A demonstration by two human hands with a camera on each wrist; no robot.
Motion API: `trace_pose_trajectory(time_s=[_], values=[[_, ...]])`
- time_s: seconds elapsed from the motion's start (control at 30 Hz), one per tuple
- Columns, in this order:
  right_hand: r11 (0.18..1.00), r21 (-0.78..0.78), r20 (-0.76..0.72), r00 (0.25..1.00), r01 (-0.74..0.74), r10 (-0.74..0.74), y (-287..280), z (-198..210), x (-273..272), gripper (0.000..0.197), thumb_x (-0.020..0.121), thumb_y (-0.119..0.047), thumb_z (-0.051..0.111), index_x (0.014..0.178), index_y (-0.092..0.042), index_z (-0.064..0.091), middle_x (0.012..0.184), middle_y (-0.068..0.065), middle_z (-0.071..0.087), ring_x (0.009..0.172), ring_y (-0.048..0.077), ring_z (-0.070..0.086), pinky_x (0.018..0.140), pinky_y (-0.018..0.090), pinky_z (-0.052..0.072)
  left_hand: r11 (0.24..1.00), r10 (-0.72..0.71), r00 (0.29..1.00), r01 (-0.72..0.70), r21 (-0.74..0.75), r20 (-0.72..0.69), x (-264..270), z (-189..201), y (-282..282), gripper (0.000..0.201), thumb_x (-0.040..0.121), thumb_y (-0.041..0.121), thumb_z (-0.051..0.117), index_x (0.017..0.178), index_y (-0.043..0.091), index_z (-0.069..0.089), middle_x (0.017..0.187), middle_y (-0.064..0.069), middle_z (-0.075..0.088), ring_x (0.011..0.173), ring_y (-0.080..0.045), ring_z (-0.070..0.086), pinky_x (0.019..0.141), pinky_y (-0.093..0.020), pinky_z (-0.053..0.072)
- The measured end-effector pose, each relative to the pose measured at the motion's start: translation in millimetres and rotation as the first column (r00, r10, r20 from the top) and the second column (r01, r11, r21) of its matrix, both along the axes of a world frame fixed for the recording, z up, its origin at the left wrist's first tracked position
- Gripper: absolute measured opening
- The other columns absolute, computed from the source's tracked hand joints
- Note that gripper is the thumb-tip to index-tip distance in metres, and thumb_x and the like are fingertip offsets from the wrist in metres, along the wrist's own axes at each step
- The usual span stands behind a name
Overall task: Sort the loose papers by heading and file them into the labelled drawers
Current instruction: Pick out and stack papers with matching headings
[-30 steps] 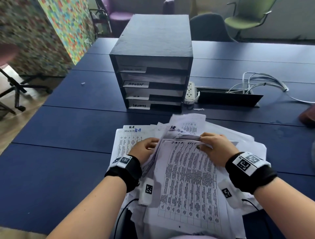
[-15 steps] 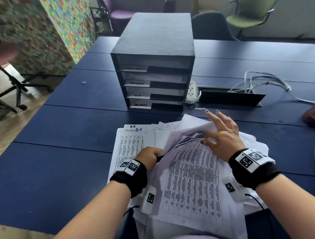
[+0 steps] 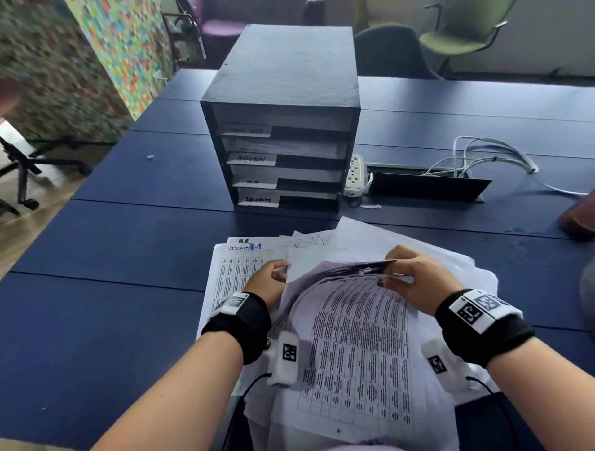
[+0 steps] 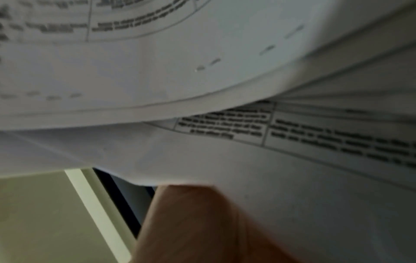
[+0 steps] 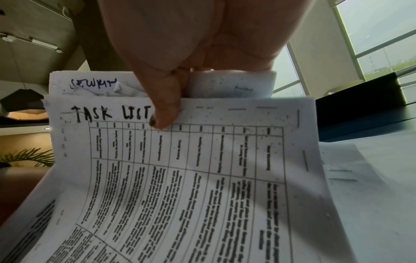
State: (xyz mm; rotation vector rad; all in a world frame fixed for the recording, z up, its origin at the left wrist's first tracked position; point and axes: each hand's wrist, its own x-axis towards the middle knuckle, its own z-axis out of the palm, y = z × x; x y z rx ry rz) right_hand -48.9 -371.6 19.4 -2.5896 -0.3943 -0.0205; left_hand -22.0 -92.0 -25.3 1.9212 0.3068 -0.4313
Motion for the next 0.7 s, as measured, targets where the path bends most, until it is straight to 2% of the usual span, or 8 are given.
trace_pose_trajectory(time_s=[0.1,0.2,0.3,0.37,0.43,0.53,0.6,0.7], values=[[1.000,0.011,0.020,0.999,-0.027,0.027,-2,-1,-4,0.008,0.073,-0.021,0.077,0.080,-0.017,0.074,0.084,-0.010,0.055,0.070,0.014,0.055,0.066,0.020,0.041,0.991,0.043,0.998,-0.047,-0.125,-0.039,3,-2,-3,0.047,0.072,0.019,0.077,0.114,0.019,0.056,0.083,0.003,0.060,0.077,-0.011,0.060,0.069,-0.015,0.050],[0.999,0.039,0.031,0.999,-0.037,0.036,-2,-2,-7,0.014,0.073,-0.030,0.071,0.078,-0.017,0.074,0.084,-0.010,0.056,0.069,0.008,0.052,0.063,0.007,0.034,0.992,-0.021,0.998,0.013,-0.122,-0.066,-2,-4,-9,0.042,0.059,0.035,0.081,0.096,0.022,0.068,0.086,0.000,0.074,0.084,-0.022,0.069,0.082,-0.039,0.057],[0.998,0.055,0.029,0.999,-0.032,0.031,-3,-4,-9,0.018,0.073,-0.034,0.068,0.078,-0.018,0.074,0.083,-0.009,0.057,0.071,0.007,0.050,0.066,0.019,0.039,0.996,-0.070,0.997,0.069,-0.060,-0.018,-7,-1,-16,0.019,0.070,0.030,0.078,0.082,0.015,0.075,0.085,0.001,0.074,0.084,-0.022,0.069,0.075,-0.032,0.056],[0.998,0.059,0.034,0.999,-0.027,0.025,-3,-6,-9,0.014,0.074,-0.030,0.072,0.079,-0.017,0.073,0.084,-0.006,0.058,0.075,0.007,0.049,0.069,0.025,0.045,0.955,-0.212,0.975,0.193,0.223,0.061,-7,3,-17,0.021,0.081,0.024,0.068,0.096,0.010,0.073,0.111,-0.005,0.065,0.103,-0.022,0.059,0.086,-0.024,0.047],[0.999,0.050,0.037,0.999,-0.010,0.008,-3,-6,-8,0.011,0.076,-0.026,0.074,0.080,-0.015,0.073,0.086,-0.004,0.060,0.077,0.010,0.051,0.070,0.028,0.047,0.881,-0.368,0.929,0.334,0.336,0.042,-9,9,-18,0.037,0.086,0.029,0.051,0.112,0.008,0.067,0.138,-0.011,0.046,0.126,-0.027,0.042,0.103,-0.026,0.035],[0.999,0.039,0.017,1.000,0.021,-0.022,-4,-5,-6,0.011,0.077,-0.025,0.073,0.081,-0.015,0.072,0.089,-0.005,0.059,0.077,0.019,0.057,0.071,0.028,0.046,0.889,-0.431,0.902,0.429,0.160,-0.025,-14,12,-20,0.043,0.082,0.038,0.055,0.119,0.018,0.063,0.153,-0.006,0.028,0.142,-0.025,0.023,0.113,-0.034,0.023],[0.999,0.035,0.018,1.000,0.023,-0.023,-5,-5,-6,0.010,0.077,-0.024,0.073,0.081,-0.015,0.071,0.089,-0.006,0.059,0.077,0.020,0.058,0.071,0.029,0.047,0.928,-0.372,0.928,0.372,0.014,-0.032,-17,7,-20,0.053,0.088,0.023,0.062,0.137,0.012,0.046,0.158,-0.002,0.013,0.145,-0.020,0.015,0.118,-0.032,0.013],[0.998,0.050,0.022,0.999,0.033,-0.034,-5,-8,-9,0.009,0.077,-0.023,0.073,0.082,-0.016,0.071,0.089,-0.008,0.057,0.078,0.019,0.057,0.072,0.029,0.046,0.971,-0.235,0.972,0.235,-0.041,0.005,-15,0,-18,0.072,0.072,0.019,0.069,0.139,0.013,0.044,0.151,-0.005,0.034,0.130,-0.022,0.045,0.111,-0.033,0.033]])
